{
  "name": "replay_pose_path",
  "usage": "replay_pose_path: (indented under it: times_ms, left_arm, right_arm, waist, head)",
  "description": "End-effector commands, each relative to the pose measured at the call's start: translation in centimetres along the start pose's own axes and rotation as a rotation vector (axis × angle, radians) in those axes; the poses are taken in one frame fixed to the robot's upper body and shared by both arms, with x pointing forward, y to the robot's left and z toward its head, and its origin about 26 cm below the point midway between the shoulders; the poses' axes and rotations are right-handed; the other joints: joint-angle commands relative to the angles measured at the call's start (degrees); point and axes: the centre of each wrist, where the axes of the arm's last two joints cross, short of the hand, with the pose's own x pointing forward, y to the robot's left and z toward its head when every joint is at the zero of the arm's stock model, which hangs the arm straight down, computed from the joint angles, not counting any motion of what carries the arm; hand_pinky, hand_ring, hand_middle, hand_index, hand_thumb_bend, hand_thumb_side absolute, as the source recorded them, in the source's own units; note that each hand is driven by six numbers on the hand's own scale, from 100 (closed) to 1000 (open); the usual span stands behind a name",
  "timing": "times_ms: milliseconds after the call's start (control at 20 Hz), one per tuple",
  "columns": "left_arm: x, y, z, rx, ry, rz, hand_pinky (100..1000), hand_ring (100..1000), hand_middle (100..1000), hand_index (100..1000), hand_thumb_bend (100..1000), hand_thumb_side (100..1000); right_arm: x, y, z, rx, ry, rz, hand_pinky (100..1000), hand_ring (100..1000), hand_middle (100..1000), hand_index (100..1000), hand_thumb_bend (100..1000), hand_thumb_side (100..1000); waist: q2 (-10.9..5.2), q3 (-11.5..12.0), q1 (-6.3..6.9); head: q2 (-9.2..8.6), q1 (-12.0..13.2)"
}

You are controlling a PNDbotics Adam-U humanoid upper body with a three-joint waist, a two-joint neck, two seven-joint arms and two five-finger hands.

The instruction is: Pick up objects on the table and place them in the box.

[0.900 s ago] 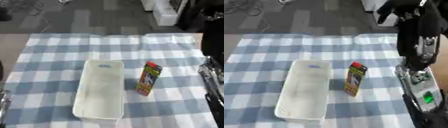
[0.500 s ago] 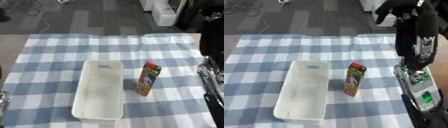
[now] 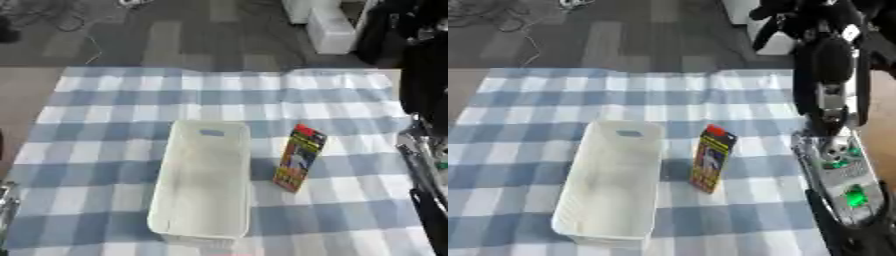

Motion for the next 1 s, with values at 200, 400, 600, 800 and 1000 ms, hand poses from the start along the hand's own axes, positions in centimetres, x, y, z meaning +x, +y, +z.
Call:
replay_pose_path:
  times_ms: [200,400,600,800,1000]
  left_arm:
    - [0.4,0.48,-0.26,-0.026,-0.013,-0.019,620,670,746,795,591,857]
    - [0.38,0.55,-0.16,-0.03,-0.009,-0.023,620,670,746,795,591,857]
    - [0.39,0.55,-0.17,-0.031,-0.009,-0.023,621,670,746,795,591,857]
    - [0.39,0.53,-0.19,-0.031,-0.01,-0.022,620,670,746,795,591,857]
    - [0.39,0.54,-0.13,-0.034,-0.007,-0.022,620,670,746,795,591,858]
  right_arm:
    - [0.77,-1.14,-1.0,0.117,0.186,0.206,407,624,671,845,859,780]
    - [0.96,-1.2,-1.37,0.123,0.244,0.273,469,648,692,845,917,740]
    - [1.0,-1.16,-1.42,0.149,0.304,0.334,575,705,728,859,968,710]
    - [0.74,-1.03,-1.28,0.182,0.363,0.372,631,745,773,874,982,695]
    - [0.27,-0.96,-1.13,0.212,0.399,0.402,662,762,788,884,987,695]
  waist:
    - [-1.52,-0.05,-0.32]
    - [-1.66,-0.18,-0.5]
    - [-1.76,-0.19,-0.6]
    - [-1.77,-0.11,-0.61]
    - [-1.73,-0.17,-0.56]
  head:
    - [-0.3,-0.6]
    - [-0.08,-0.97]
    - [0.02,-1.19]
    - [0.26,-1.05]
    - [0.26,-1.18]
